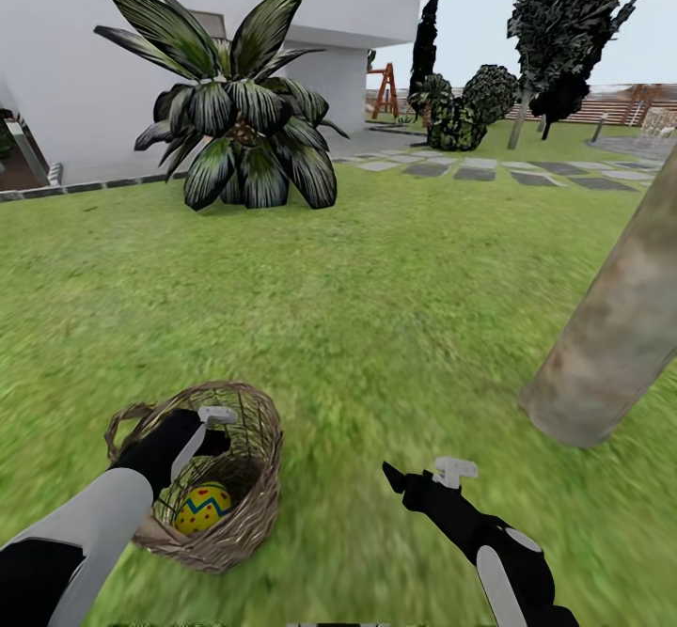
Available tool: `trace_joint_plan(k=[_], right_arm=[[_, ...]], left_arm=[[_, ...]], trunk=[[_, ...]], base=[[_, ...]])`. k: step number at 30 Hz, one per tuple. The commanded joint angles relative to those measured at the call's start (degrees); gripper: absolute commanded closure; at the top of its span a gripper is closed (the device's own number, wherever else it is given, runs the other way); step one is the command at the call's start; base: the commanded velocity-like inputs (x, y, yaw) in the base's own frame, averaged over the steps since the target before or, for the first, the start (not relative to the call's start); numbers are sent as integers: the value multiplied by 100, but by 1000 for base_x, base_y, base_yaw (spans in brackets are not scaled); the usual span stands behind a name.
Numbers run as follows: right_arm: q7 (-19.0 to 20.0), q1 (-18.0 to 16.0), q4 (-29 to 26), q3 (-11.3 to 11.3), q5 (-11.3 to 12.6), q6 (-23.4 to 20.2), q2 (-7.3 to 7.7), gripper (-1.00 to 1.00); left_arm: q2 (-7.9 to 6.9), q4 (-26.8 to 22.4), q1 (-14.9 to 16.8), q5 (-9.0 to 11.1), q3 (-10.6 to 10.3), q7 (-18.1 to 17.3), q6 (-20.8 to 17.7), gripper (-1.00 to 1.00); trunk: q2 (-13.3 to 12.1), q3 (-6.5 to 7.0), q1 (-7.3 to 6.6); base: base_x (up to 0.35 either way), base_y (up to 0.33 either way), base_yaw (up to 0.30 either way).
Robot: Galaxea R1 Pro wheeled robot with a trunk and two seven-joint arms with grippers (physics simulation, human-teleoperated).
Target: Take the three Easter eggs out of the wicker basket on the lawn in the garden, then place them on the lawn next to a single tree (choose any tree) so that all three eggs are next to the same tree and none are left in the basket.
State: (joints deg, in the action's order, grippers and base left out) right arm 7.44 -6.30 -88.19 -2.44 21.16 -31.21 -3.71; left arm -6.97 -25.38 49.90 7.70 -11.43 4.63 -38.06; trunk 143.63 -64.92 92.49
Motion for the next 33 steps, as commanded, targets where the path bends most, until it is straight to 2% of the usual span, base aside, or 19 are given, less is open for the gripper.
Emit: trace_joint_plan(k=[1, 11, 18, 23, 33], right_arm=[[12, -2, -6, 7, 11, -29, -4, -100], [21, -2, -29, 4, 22, -23, 0, -100], [331, -2, -79, -3, -14, -21, 2, -100], [409, -2, -84, -2, -41, -23, 2, -100], [424, -2, -85, 2, -50, -2, 2, -100]], left_arm=[[-6, -10, 2, 63, -46, 47, -26, -100], [-6, -10, 2, 65, -35, -17, -26, -100], [-35, -10, 2, 77, -27, -301, -26, -100], [-41, -10, 2, 74, -26, -355, -26, -100], [-42, -10, 2, 82, -22, -365, -19, -100]], trunk=[[4, -28, 1], [17, -249, 27], [27, -404, 45], [33, -515, 58], [33, -515, 58]], base=[[0, 0, 0], [0, 0, 0], [0, 0, 0], [0, 0, 0], [0, 0, 0]])
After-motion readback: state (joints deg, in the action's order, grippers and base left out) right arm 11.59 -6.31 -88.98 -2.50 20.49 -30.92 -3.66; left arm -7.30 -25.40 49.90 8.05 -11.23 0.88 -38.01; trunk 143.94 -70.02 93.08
